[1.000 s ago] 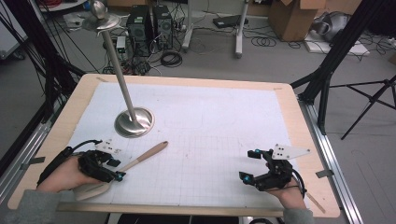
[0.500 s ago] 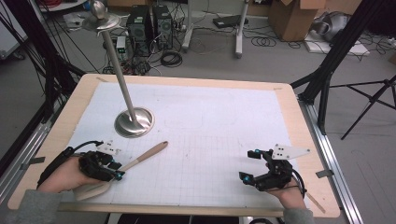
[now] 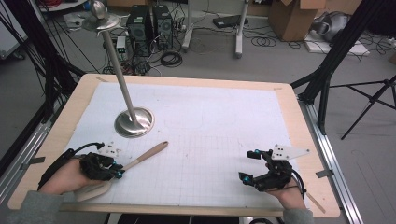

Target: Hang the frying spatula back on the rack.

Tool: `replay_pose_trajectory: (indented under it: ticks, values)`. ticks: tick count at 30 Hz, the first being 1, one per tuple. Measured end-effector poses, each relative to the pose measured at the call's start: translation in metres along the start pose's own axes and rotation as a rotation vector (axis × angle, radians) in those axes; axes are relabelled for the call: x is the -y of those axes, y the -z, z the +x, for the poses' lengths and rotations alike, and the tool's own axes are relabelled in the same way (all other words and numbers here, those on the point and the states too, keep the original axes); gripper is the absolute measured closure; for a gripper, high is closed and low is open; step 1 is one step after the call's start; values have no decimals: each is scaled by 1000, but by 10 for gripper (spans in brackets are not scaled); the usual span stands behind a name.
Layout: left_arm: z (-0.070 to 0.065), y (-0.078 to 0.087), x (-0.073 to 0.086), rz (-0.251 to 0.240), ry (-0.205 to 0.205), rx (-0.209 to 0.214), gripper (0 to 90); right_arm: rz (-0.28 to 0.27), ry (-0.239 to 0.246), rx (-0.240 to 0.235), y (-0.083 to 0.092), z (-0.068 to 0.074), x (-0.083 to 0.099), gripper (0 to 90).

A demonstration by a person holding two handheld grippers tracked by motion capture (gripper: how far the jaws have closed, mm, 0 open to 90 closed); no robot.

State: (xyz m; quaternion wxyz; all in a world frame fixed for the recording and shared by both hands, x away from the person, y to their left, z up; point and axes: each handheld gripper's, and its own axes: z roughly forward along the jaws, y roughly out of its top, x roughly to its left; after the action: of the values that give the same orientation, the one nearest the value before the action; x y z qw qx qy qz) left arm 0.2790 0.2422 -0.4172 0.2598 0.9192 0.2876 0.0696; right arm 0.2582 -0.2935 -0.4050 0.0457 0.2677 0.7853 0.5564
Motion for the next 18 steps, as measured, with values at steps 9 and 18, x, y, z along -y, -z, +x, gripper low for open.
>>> replay_pose_trajectory:
  ticks: [9, 18]
  values:
    - [3, 1, 1, -8, 13, 20, 766, -7, 0, 3, 1, -1, 0, 76]
    - [7, 7, 1, -36, 28, 28, 766, -9, -3, 5, 2, -2, 0, 76]
